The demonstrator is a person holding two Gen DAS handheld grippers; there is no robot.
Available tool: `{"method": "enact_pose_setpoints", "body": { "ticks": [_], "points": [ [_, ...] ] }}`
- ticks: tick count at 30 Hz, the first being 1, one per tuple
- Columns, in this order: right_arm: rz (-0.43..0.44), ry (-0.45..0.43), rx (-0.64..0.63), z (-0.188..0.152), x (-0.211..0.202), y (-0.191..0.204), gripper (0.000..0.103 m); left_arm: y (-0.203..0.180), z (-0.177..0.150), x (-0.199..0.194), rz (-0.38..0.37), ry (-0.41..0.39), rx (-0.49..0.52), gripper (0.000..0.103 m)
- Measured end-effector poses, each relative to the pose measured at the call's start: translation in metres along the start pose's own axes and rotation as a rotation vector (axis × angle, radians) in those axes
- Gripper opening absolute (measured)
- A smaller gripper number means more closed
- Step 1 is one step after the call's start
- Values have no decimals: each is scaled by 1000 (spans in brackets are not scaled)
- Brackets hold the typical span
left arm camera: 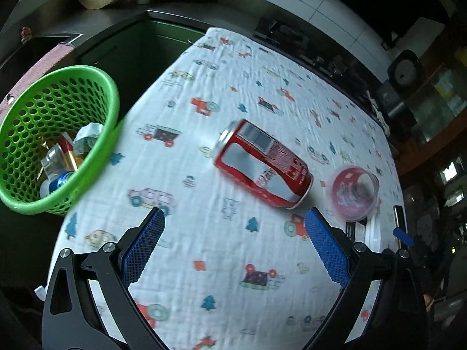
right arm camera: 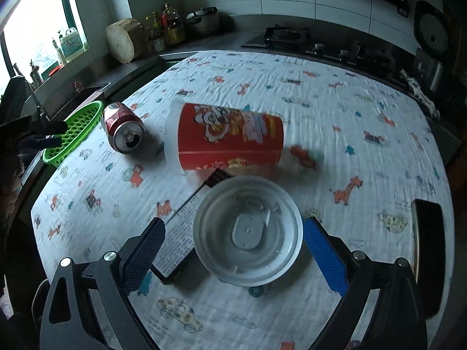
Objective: Collect trash
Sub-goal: 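Move the left gripper to the red Coca-Cola can while the right gripper approaches the white lid, then close the left gripper around the red Coca-Cola can while the right gripper closes on the white lid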
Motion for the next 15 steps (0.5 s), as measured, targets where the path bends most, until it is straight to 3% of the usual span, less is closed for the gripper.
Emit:
{"method": "enact_pose_setpoints", "body": {
  "ticks": [15],
  "points": [
    [65,35,-27,-25,20,-10,95,-23,0,34,-13,57,-42,95]
  ]
}}
Point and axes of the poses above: each gripper's, at about its wrist camera, not at the fingertips, and x roughly the way its jaws point, y to its left, z to its top, the point moved 5 cm from there along x, roughly the way its jaws point, and after that the axes turned 9 degrees about -x, right-handed, at the moved point
